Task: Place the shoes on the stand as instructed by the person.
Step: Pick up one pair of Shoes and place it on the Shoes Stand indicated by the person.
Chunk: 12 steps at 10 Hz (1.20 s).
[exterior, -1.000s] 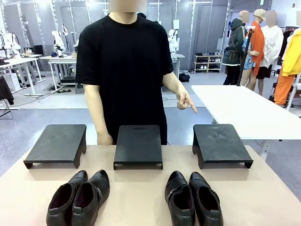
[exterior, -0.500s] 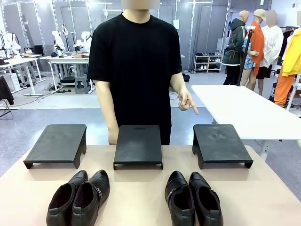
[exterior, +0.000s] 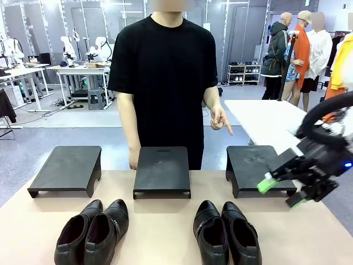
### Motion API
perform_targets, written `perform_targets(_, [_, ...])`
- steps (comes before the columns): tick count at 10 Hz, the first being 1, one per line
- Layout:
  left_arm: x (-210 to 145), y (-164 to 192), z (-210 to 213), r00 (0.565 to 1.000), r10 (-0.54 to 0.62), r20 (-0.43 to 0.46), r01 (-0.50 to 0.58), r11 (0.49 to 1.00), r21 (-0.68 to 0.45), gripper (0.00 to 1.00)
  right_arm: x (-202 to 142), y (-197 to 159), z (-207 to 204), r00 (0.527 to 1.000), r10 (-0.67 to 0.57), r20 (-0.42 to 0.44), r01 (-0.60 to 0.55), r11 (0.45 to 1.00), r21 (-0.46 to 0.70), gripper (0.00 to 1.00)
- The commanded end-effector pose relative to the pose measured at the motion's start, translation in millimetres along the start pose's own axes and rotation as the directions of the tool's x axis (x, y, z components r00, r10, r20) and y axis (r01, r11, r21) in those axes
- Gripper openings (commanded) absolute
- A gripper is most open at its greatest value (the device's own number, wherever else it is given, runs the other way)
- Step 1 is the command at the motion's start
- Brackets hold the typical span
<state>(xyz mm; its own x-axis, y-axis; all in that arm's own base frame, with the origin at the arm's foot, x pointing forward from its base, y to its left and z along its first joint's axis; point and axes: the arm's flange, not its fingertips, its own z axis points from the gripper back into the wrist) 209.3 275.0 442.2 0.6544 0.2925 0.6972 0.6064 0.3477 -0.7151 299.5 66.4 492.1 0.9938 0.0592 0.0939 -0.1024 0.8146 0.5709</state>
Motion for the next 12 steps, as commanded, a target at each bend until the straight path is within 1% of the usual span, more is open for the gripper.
perform_targets(1, [1.8,-1.4,2.7,1.0,-0.011,0.009,0.011,1.0,-0.012,1.0,14.5,7.9,-27.8,0.998,-0.062,-0.019,0.062,0.997,-0.039,1.0])
perform_targets(2, [1.8,-1.4,2.7,1.0,-0.011,0.009,0.011,1.0,-0.012,1.0,23.0,14.6,-46.9,0.997,-0.079,0.006,0.08,0.994,-0.073,1.0])
perform_targets(4, [1.8,-1.4,2.7,1.0,-0.011,0.009,0.011,1.0,-0.012,1.0,33.8,23.3,-73.8,0.992,-0.09,0.083,0.102,0.984,-0.147,1.0])
perform_targets(7, [1.8,-1.4,2.7,1.0,-0.011,0.009,0.011,1.0,-0.012,1.0,42.6,31.4,-109.9,0.993,-0.102,0.065,0.115,0.965,-0.234,1.0])
perform_targets(9, [1.8,-1.4,2.7,1.0,-0.011,0.009,0.011,1.0,-0.012,1.0,48.7,33.0,-126.0,0.993,-0.107,0.053,0.117,0.958,-0.263,1.0])
perform_targets(12, [1.8,-1.4,2.7,1.0,-0.011,0.009,0.011,1.0,-0.012,1.0,52.0,28.9,-151.5,0.993,-0.121,-0.004,0.115,0.947,-0.3,1.0])
